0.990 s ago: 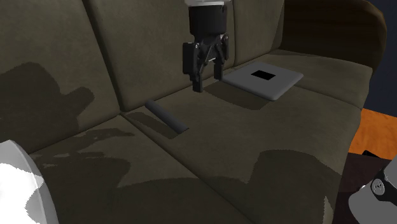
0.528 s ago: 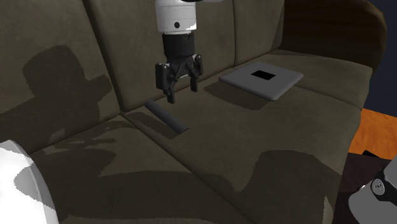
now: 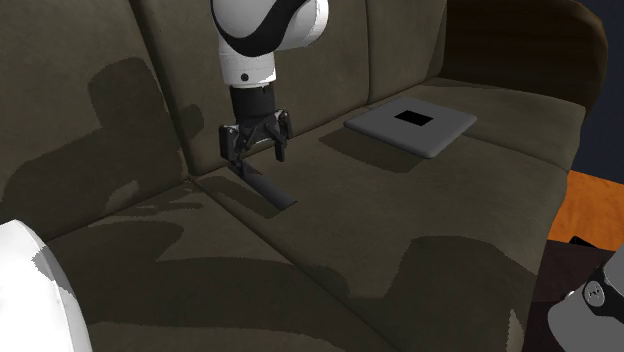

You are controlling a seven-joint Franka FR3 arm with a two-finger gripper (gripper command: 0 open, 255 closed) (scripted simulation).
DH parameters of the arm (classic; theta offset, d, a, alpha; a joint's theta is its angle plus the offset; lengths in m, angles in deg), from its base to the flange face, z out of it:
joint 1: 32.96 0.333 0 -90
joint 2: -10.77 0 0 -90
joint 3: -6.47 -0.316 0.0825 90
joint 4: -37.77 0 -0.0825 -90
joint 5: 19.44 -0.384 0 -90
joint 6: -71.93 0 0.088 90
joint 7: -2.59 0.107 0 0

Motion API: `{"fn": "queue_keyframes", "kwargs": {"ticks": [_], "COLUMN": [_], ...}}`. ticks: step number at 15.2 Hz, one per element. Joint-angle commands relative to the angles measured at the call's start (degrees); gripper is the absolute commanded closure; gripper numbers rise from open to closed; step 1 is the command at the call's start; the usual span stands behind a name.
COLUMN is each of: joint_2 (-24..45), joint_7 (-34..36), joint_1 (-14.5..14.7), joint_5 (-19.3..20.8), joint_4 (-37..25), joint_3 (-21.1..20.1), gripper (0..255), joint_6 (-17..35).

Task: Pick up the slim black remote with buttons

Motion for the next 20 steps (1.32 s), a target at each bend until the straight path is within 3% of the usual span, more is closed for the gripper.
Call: {"fn": "queue_keyframes", "kwargs": {"ticks": [1,8,9,20], "joint_2": [0.99,2.98,3.0,2.24], "joint_7": [-0.04,-0.3,-0.33,-0.21], "joint_1": [-0.09,-0.1,-0.12,-0.08], "joint_5": [-0.09,-0.26,-0.26,-0.2], "joint_4": [-0.05,1.49,1.48,0.98], "joint_3": [0.05,-0.01,-0.01,0.02], "gripper": [0,0,255,255], "joint_6": [0.96,4.48,4.48,3.23]}}
